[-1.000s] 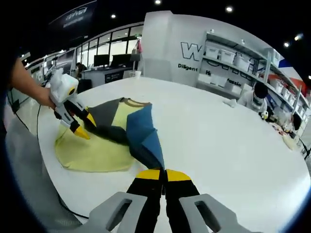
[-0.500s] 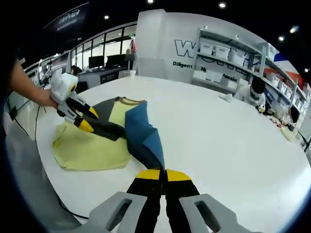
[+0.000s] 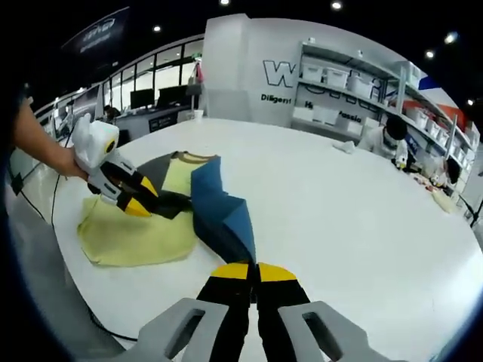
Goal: Fold the garment on the visible template until the final outline fits inside the template.
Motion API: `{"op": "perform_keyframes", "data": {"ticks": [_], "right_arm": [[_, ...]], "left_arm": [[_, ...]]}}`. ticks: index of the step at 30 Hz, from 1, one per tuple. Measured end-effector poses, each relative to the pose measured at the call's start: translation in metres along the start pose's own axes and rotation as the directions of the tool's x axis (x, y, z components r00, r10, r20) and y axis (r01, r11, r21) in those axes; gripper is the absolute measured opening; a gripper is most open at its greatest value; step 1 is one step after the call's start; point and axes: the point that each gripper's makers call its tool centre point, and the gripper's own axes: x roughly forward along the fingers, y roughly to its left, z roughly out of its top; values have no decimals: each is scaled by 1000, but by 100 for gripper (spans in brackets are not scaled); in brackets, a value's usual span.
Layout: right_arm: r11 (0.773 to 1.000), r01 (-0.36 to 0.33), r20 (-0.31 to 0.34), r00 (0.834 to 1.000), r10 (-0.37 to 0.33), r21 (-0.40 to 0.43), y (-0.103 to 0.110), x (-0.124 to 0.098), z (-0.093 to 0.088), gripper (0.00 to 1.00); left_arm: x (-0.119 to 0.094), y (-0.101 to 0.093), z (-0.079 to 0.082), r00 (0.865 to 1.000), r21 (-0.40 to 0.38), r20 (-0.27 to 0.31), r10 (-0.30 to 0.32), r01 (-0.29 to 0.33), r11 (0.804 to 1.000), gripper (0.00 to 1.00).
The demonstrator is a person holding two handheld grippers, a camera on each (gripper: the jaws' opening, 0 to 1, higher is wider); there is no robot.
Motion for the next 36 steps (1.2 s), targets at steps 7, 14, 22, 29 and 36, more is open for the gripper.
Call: {"op": "perform_keyframes", "data": {"ticks": [7, 14, 22, 29, 36], "right_arm": [[1000, 10, 6, 1000, -10, 26, -4, -2, -4, 0], [999, 18, 12, 1000, -19, 41, -6, -3, -5, 0], [999, 21, 8, 1000, -21, 46, -6, -2, -7, 0], [999, 21, 4, 1000, -21, 44, -5, -2, -8, 0], [999, 25, 1, 1000, -25, 36, -5, -3, -8, 0]], "left_arm": [[13, 0, 2, 1000, 11, -18, -14, 14, 1000, 24], [26, 2, 3, 999, 49, -47, -11, 13, 999, 19], [29, 5, 4, 998, 50, -56, -5, 8, 999, 14], [28, 12, 1, 997, 18, -75, 9, -7, 1000, 3], [18, 21, 10, 999, -1, -45, 25, -25, 1000, 3]]}}
